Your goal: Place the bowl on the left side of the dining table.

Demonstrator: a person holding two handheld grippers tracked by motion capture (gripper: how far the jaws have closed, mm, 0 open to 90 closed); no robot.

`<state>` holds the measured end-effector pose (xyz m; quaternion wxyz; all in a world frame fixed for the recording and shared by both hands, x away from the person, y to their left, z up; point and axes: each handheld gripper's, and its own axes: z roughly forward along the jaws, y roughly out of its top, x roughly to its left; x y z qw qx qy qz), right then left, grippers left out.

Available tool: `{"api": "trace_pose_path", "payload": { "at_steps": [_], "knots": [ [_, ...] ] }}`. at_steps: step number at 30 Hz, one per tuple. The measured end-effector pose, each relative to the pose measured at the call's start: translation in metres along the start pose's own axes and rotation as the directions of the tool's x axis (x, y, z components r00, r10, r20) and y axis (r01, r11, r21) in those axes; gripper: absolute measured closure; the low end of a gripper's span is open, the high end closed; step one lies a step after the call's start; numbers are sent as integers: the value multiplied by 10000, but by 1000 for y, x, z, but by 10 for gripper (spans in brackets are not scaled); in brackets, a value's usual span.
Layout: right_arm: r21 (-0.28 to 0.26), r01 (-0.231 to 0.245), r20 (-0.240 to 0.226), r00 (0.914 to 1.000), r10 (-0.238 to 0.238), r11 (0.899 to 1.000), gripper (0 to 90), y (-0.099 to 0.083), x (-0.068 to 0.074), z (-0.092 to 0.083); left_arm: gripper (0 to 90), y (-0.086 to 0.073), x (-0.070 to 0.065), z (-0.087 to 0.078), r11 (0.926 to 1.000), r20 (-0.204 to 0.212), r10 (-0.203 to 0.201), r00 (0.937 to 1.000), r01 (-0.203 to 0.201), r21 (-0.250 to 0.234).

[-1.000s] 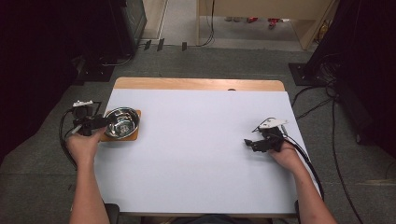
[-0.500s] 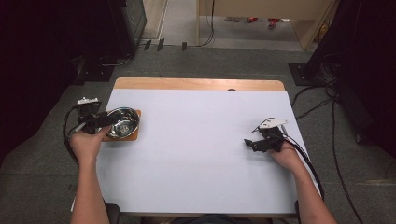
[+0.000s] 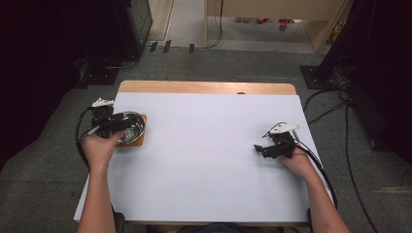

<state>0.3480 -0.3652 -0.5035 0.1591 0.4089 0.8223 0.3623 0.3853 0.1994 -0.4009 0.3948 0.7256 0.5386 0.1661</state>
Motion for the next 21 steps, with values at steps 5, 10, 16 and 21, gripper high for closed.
{"api": "trace_pose_path", "payload": {
  "at_steps": [5, 10, 16, 21],
  "knots": [
    [0, 0, 2, 10000, 0, 10000, 130, 0, 0, 0, 337, 1, -11, 5, 9999, 416, 102, 9991, -101, -26],
    [-2, 8, 2, 10000, -8, 10000, 130, 0, 0, 0, 334, 2, -23, 11, 9990, 545, 438, 9976, -444, 99],
    [-1, 9, 3, 10000, -9, 10000, 130, 0, 0, 0, 328, 2, -40, 18, 9962, 776, 853, 9933, -866, 133],
    [-2, 11, 1, 10000, -11, 10000, 130, 0, 0, 0, 324, 1, -53, 26, 9931, 879, 1139, 9896, -1159, 182]
  ]
}}
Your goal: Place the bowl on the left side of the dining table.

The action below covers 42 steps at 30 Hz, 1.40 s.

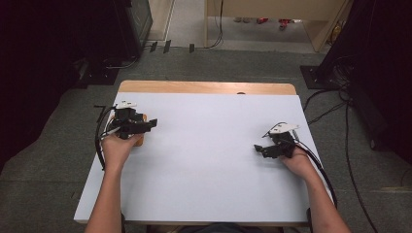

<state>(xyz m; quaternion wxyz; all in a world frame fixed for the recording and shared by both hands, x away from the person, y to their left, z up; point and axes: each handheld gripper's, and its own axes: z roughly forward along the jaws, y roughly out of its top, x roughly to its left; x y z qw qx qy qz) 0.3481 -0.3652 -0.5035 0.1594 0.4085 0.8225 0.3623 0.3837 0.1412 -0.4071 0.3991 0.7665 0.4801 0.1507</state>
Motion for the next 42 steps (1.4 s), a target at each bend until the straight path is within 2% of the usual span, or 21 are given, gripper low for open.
{"api": "trace_pose_path", "payload": {
  "at_steps": [3, 11, 13, 15, 17, 20, 24, 28, 33, 35, 42],
  "knots": [
    [-1, 1, -1, 10000, -1, 10000, 130, 0, 0, 0, 319, 1, -7, 5, 9998, 172, 205, 9996, -206, 84],
    [-8, -12, 0, 10000, 12, 10000, 130, 0, 0, 0, 309, 0, -22, 17, 9985, 156, 498, 9986, -502, 227],
    [0, 6, 3, 10000, -6, 10000, 130, 0, 0, 0, 300, -1, -27, 21, 9973, 95, 621, 9980, -624, 384],
    [-1, 7, 2, 10000, -7, 10000, 130, 0, 0, 0, 285, -1, -31, 24, 9937, -28, 927, 9957, -923, 641],
    [0, 4, 4, 10000, -4, 10000, 130, 0, 0, 0, 269, -2, -34, 28, 9908, 177, 1089, 9939, -1099, 786],
    [0, -1, 3, 10000, 1, 10000, 130, 0, 0, 0, 247, -2, -37, 34, 9895, 806, 984, 9919, -1062, 984],
    [1, 1, 3, 10000, -1, 10000, 130, 0, 0, 0, 247, -3, -43, 41, 9861, 1177, 1079, 9872, -1213, 1136],
    [4, -1, 3, 10000, 1, 10000, 130, 0, 0, 0, 247, -4, -49, 47, 9828, 1358, 1238, 9830, -1404, 1200],
    [4, -1, 3, 10000, 1, 10000, 130, 0, 0, 0, 247, -7, -57, 51, 9789, 1546, 1584, 9752, -1757, 1048],
    [1, 0, 2, 10000, 0, 10000, 130, 0, 0, 0, 246, -9, -60, 54, 9751, 1592, 1709, 9723, -1901, 1138],
    [5, 1, 0, 10000, -1, 10000, 130, 0, 0, 0, 246, -14, -69, 67, 9748, 1796, 1718, 9686, -1935, 1112]
  ]
}}
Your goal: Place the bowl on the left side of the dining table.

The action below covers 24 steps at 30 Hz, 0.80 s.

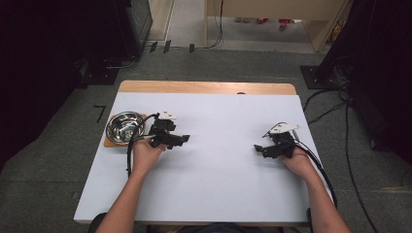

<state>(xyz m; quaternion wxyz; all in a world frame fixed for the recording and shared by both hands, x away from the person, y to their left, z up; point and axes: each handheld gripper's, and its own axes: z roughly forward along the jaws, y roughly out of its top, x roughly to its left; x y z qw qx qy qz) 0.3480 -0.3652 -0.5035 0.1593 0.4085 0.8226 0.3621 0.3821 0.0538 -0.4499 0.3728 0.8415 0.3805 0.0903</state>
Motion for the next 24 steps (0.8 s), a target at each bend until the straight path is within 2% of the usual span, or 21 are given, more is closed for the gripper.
{"api": "trace_pose_path", "payload": {
  "at_steps": [5, 10, 16, 20, 24],
  "knots": [
    [-2, 3, 0, 10000, -3, 10000, 130, 0, 0, 0, 246, 1, -5, 9, 10000, 177, 10, 9998, -9, -92],
    [-1, -2, 2, 10000, 2, 10000, 130, 0, 0, 0, 246, 0, -9, 21, 9999, 213, 132, 9997, -132, 28],
    [-4, 4, 1, 10000, -4, 10000, 130, 0, 0, 0, 246, -2, -12, 33, 9982, 163, 560, 9983, -563, 188],
    [-9, 5, 0, 10000, -5, 10000, 130, 0, 0, 0, 246, -3, -11, 39, 9979, 127, 633, 9979, -634, 98],
    [-9, 8, 0, 10000, -8, 10000, 130, 0, 0, 0, 245, -5, -11, 47, 9953, 12, 937, 9956, -937, 229]
  ]
}}
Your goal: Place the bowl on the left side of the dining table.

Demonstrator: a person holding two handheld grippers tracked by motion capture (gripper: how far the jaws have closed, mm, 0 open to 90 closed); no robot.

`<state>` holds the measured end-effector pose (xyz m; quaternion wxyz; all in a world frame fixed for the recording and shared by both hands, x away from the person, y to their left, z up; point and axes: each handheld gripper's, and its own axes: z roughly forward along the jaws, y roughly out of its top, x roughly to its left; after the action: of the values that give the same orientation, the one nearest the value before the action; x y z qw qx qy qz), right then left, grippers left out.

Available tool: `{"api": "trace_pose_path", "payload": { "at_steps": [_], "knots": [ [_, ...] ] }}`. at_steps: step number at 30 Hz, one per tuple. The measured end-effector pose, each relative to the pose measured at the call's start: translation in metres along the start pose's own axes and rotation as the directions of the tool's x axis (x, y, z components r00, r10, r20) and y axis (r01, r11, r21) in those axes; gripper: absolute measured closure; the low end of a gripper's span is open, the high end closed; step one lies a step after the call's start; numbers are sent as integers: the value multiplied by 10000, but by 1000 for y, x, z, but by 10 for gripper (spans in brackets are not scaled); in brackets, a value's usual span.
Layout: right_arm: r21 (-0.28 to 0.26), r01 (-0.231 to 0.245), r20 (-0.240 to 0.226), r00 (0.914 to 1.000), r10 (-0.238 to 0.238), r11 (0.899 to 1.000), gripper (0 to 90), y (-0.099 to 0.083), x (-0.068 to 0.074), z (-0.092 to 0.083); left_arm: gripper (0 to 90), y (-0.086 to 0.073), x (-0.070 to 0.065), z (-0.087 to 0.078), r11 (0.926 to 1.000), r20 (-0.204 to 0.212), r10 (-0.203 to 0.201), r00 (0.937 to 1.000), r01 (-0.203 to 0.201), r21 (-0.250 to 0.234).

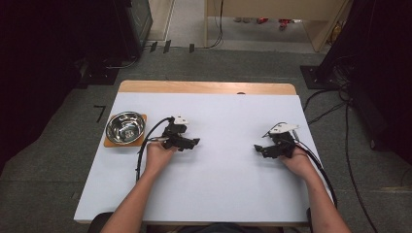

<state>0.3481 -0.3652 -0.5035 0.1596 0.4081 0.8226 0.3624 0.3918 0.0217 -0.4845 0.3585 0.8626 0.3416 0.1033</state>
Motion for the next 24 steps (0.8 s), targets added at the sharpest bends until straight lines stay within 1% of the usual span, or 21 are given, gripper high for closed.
{"api": "trace_pose_path", "payload": {
  "at_steps": [3, 4, 6, 9, 12, 13, 14, 15, 16, 24],
  "knots": [
    [0, -1, 0, 10000, 1, 10000, 130, 0, 0, 0, 245, -2, -2, 4, 9996, -2, 227, 9997, -227, 185],
    [0, -2, 1, 10000, 2, 10000, 130, 0, 0, 0, 238, -2, -2, 5, 9991, -20, 415, 9991, -415, 91],
    [1, -3, 0, 10000, 3, 10000, 130, 0, 0, 0, 224, -3, -3, 8, 9980, -63, 636, 9980, -636, -3],
    [-2, 0, -1, 10000, 0, 10000, 130, 0, 0, 0, 193, -5, -4, 9, 9967, -88, 804, 9967, -805, -88],
    [0, -1, 2, 10000, 1, 10000, 130, 0, 0, 0, 177, -7, -4, 10, 9967, -39, 758, 9971, -759, -293],
    [-1, 0, 0, 10000, 0, 10000, 130, 0, 0, 0, 157, -8, -4, 11, 9961, 81, 798, 9968, -794, -377],
    [-1, -1, 1, 10000, 1, 10000, 130, 0, 0, 0, 118, -9, -5, 12, 9951, 123, 931, 9956, -926, -353],
    [-6, -18, 1, 10000, 18, 10000, 130, 0, 0, 0, 108, -9, -6, 13, 9947, 56, 967, 9953, -964, -350],
    [-5, -20, 2, 10000, 20, 10000, 130, 0, 0, 0, 108, -9, -5, 12, 9951, 108, 925, 9957, -920, -369],
    [0, -2, 3, 10000, 2, 10000, 130, 0, 0, 0, 108, -9, -6, 12, 9950, 87, 938, 9955, -935, -362]
  ]
}}
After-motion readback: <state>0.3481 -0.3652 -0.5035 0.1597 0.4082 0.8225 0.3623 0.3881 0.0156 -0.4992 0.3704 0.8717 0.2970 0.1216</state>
